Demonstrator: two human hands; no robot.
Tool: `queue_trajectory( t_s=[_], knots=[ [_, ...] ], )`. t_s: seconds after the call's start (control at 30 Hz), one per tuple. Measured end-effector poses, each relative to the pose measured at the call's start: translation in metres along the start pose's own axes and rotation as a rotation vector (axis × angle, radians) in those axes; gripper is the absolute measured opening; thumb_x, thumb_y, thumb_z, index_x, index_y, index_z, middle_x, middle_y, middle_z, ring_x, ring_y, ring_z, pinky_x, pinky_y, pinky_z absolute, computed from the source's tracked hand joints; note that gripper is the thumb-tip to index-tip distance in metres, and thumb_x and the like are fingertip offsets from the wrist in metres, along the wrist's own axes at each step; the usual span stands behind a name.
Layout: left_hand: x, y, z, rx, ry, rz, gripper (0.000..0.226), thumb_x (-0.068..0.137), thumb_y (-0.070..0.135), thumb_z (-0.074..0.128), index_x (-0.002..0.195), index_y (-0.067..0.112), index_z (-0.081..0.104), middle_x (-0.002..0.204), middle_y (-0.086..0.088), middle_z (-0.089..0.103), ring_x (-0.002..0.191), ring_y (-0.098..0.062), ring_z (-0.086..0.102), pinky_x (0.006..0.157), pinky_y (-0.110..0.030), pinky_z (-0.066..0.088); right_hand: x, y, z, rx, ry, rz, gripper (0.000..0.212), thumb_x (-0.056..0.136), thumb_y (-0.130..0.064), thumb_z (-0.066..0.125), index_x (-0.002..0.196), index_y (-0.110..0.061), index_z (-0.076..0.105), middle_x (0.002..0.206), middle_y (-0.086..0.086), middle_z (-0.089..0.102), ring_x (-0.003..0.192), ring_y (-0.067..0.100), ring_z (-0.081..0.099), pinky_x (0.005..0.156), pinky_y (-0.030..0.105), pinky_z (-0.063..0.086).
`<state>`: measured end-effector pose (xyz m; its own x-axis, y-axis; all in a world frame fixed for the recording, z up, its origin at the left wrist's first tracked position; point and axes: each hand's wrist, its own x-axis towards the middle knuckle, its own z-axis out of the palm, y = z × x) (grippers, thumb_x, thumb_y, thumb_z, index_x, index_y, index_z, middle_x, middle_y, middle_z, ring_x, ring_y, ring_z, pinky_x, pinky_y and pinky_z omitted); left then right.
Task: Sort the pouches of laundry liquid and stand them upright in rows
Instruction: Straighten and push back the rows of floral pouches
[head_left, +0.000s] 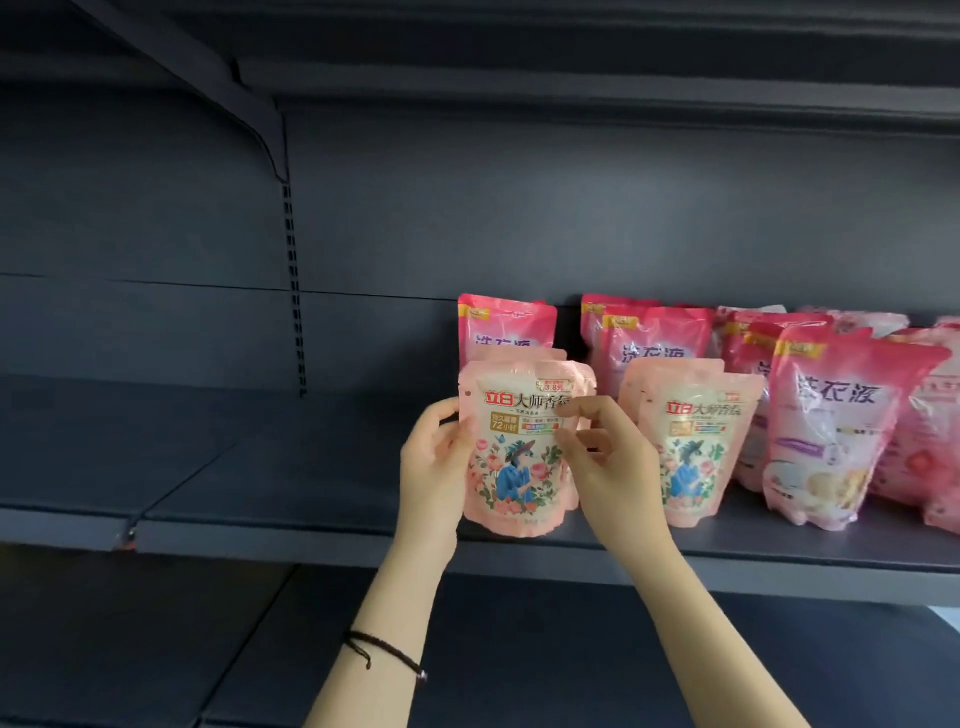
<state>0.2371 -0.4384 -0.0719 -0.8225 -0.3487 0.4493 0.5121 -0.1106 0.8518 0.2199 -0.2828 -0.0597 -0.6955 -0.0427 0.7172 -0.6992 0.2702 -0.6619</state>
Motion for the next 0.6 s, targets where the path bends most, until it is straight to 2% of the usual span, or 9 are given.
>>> queue_trajectory(
  t_s=[0.1, 0.2, 0.27, 0.33, 0.4, 0.47, 0.53, 0.6],
  knots=[
    [-0.001, -0.013, 0.019, -0.029, 0.052, -0.009, 0.018, 0.098, 0.022, 0.053, 0.114, 0.021, 0.059, 0.107, 0.004, 0.071, 0.099, -0.011, 0.068, 0.075, -0.027, 0.057, 0.001, 0.012, -0.002, -0.020, 0.008, -0.013, 0.035, 0.091, -0.003, 0.057, 0.095, -0.038, 0.053, 0.105, -0.018, 0.063, 0.086, 0.004, 0.062, 0.073, 0.019, 0.050],
    [-0.006, -0.024, 0.031, -0.050, 0.066, 0.000, 0.023, 0.098, 0.023, 0.052, 0.121, 0.026, 0.055, 0.116, 0.003, 0.067, 0.105, -0.012, 0.066, 0.078, -0.027, 0.057, -0.005, 0.027, -0.001, -0.055, -0.032, -0.014, 0.037, 0.088, -0.006, 0.061, 0.099, -0.040, 0.053, 0.106, -0.017, 0.056, 0.086, 0.004, 0.060, 0.070, 0.023, 0.052],
    [-0.009, -0.032, 0.032, -0.053, 0.014, 0.049, 0.042, 0.095, 0.018, 0.057, 0.133, 0.034, 0.047, 0.129, 0.004, 0.059, 0.113, -0.010, 0.062, 0.079, -0.023, 0.056, -0.011, 0.037, -0.002, -0.112, -0.094, -0.008, 0.042, 0.084, -0.014, 0.067, 0.112, -0.040, 0.051, 0.112, -0.018, 0.050, 0.090, 0.005, 0.057, 0.070, 0.029, 0.055],
    [-0.011, -0.038, 0.030, -0.001, -0.038, 0.120, 0.066, 0.090, 0.015, 0.064, 0.134, 0.055, 0.034, 0.140, 0.008, 0.048, 0.122, -0.006, 0.054, 0.082, -0.021, 0.054, -0.016, 0.044, -0.004, -0.189, -0.145, -0.028, 0.055, 0.082, -0.020, 0.071, 0.125, -0.042, 0.044, 0.119, -0.020, 0.045, 0.097, 0.001, 0.052, 0.072, 0.028, 0.055],
    [-0.012, -0.042, 0.023, 0.150, -0.089, 0.211, 0.080, 0.085, 0.017, 0.070, 0.127, 0.070, 0.028, 0.140, 0.024, 0.038, 0.127, 0.003, 0.044, 0.085, -0.014, 0.050, -0.017, 0.048, -0.007, -0.234, -0.171, -0.060, 0.067, 0.082, -0.021, 0.072, 0.133, -0.047, 0.037, 0.123, -0.020, 0.042, 0.100, -0.002, 0.050, 0.072, 0.025, 0.055],
    [-0.012, -0.045, 0.012, 0.450, -0.147, 0.315, 0.088, 0.082, 0.018, 0.074, 0.128, 0.073, 0.022, 0.133, 0.039, 0.027, 0.130, 0.009, 0.031, 0.090, -0.008, 0.044, -0.015, 0.049, -0.011, -0.259, -0.186, -0.096, 0.078, 0.080, -0.023, 0.073, 0.138, -0.050, 0.029, 0.126, -0.019, 0.040, 0.104, -0.002, 0.049, 0.072, 0.023, 0.056],
    [-0.011, -0.048, -0.001, 0.693, -0.231, 0.359, 0.096, 0.079, 0.021, 0.077, 0.129, 0.074, 0.015, 0.131, 0.039, 0.022, 0.130, 0.013, 0.018, 0.091, -0.005, 0.036, -0.014, 0.051, -0.014, -0.302, -0.228, -0.132, 0.087, 0.078, -0.028, 0.075, 0.141, -0.053, 0.022, 0.130, -0.017, 0.036, 0.108, -0.002, 0.048, 0.070, 0.022, 0.057],
    [-0.009, -0.048, -0.011, 0.824, -0.297, 0.347, 0.098, 0.079, 0.027, 0.078, 0.130, 0.074, 0.010, 0.134, 0.033, 0.021, 0.126, 0.017, 0.013, 0.089, -0.005, 0.028, -0.015, 0.052, -0.015, -0.374, -0.278, -0.162, 0.095, 0.075, -0.033, 0.078, 0.142, -0.057, 0.015, 0.132, -0.016, 0.034, 0.108, 0.001, 0.049, 0.065, 0.024, 0.058]
  ],
)
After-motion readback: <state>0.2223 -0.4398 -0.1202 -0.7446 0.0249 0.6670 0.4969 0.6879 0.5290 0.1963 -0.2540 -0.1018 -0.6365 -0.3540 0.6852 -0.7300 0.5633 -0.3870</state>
